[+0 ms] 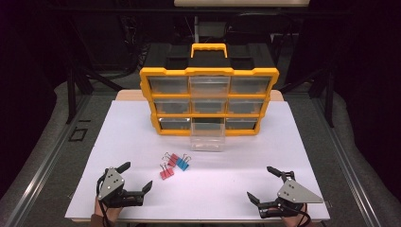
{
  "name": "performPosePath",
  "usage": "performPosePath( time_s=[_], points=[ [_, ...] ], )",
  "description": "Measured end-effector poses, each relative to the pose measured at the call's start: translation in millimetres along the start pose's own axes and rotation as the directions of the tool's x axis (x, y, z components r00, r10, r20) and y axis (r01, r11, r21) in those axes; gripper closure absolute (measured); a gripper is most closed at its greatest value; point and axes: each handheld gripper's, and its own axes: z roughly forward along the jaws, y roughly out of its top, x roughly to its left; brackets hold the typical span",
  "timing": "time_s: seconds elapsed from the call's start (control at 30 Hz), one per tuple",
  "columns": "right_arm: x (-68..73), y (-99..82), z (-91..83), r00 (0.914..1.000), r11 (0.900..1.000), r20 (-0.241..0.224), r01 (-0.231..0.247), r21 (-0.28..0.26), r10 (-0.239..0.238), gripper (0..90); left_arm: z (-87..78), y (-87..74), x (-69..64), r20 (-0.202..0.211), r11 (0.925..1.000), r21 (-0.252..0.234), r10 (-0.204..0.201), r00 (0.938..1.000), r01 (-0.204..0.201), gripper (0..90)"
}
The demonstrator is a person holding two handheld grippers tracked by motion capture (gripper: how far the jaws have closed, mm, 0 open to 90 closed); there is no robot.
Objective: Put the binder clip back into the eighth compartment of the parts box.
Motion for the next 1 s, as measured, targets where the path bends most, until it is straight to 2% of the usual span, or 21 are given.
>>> performPosePath(
  time_s=[0.47, 0.7, 1.0],
  points=[
    [1.2, -0.1, 0.9, 0.9999, 0.9999, -0.010, 0.005, 0.011, -0.004, 0.0, 9.8, 2.9, -1.7, 0.029, 0.9992, 0.034, 0.021, 0.9994, -0.022, 0.0],
    [0.4, -0.1, 2.2, 0.9999, 0.9998, -0.009, 0.006, 0.020, -0.005, 0.0, 18.2, 4.8, -0.4, 0.029, 0.9972, 0.074, -0.005, 0.9996, 0.002, 0.0],
    [0.7, -0.4, 2.8, 0.9999, 0.9998, -0.011, 0.001, 0.022, -0.001, 0.0, 31.6, 8.1, 0.2, 0.052, 0.9933, 0.116, -0.003, 0.9986, -0.003, 0.0]
  ],
)
